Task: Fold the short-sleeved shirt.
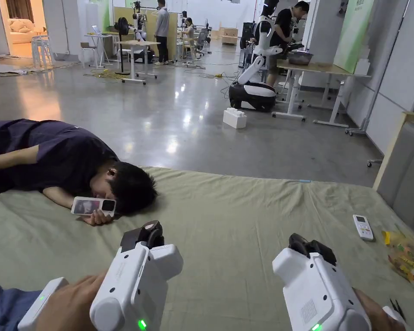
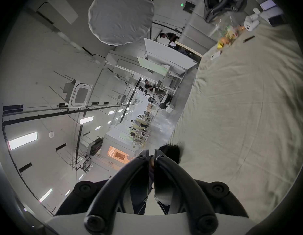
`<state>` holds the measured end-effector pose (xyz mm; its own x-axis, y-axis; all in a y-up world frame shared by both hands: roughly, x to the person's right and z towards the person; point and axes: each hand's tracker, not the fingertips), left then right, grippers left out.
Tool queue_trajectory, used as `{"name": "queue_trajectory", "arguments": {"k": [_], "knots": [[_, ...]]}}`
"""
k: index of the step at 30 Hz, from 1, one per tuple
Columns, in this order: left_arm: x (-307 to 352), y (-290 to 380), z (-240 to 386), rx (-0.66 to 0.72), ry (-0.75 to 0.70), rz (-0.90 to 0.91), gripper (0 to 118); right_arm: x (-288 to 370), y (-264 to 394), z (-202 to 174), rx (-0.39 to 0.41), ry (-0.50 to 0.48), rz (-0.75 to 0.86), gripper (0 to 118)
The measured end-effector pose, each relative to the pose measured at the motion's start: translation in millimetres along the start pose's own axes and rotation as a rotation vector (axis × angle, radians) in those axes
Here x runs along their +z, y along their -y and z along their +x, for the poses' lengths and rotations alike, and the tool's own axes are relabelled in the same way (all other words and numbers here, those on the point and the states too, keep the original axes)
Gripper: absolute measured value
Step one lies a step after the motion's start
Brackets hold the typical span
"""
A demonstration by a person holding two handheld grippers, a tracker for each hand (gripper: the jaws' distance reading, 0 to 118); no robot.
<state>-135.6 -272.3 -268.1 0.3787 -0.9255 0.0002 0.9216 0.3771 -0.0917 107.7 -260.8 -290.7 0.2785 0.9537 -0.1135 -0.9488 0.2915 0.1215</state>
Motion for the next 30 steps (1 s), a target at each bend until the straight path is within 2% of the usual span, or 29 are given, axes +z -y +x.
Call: {"name": "queue_trajectory", "arguments": {"k": [3, 5, 7, 10, 13, 15, 17, 18, 20, 22, 23, 25, 30], "knots": [[-6, 13, -5, 0.107, 0.001, -0.046, 6, 8, 1, 1, -0.02, 0.008, 0.023, 2], [-14, 22, -16, 0.31, 0.02, -0.081, 6, 9, 2, 4, -0.14, 0.015, 0.018, 2], [-14, 27, -29, 0.56, 0.013, -0.114, 6, 5, 8, 18, -0.426, -0.009, -0.02, 2], [-4, 24, -52, 0.853, 0.009, -0.093, 6, 4, 16, 29, -0.734, 0.022, -0.058, 2], [-7, 41, -62, 1.18, 0.033, -0.047, 6, 1, 23, 35, -0.919, 0.034, -0.109, 2], [-9, 46, -64, 1.278, -0.013, -0.094, 6, 3, 26, 35, -1.105, 0.046, -0.129, 2], [-10, 49, -65, 1.343, -0.009, -0.083, 6, 7, 27, 38, -1.186, 0.105, -0.135, 2], [-9, 49, -64, 1.337, -0.023, -0.084, 6, 9, 28, 40, -1.223, 0.137, -0.129, 2], [-8, 50, -64, 1.308, -0.021, -0.079, 6, 4, 33, 36, -1.289, 0.136, -0.151, 2], [-4, 50, -62, 1.289, -0.027, -0.066, 6, 3, 31, 36, -1.242, 0.137, -0.132, 2], [-5, 51, -62, 1.273, -0.025, -0.072, 6, 8, 24, 37, -1.187, 0.136, -0.092, 2], [-1, 52, -60, 1.241, -0.025, -0.08, 6, 6, 25, 36, -1.253, 0.09, -0.126, 2], [6, 70, -67, 1.279, 0.023, -0.161, 6, 13, 9, 33, -1.2, 0.07, -0.084, 2]]}}
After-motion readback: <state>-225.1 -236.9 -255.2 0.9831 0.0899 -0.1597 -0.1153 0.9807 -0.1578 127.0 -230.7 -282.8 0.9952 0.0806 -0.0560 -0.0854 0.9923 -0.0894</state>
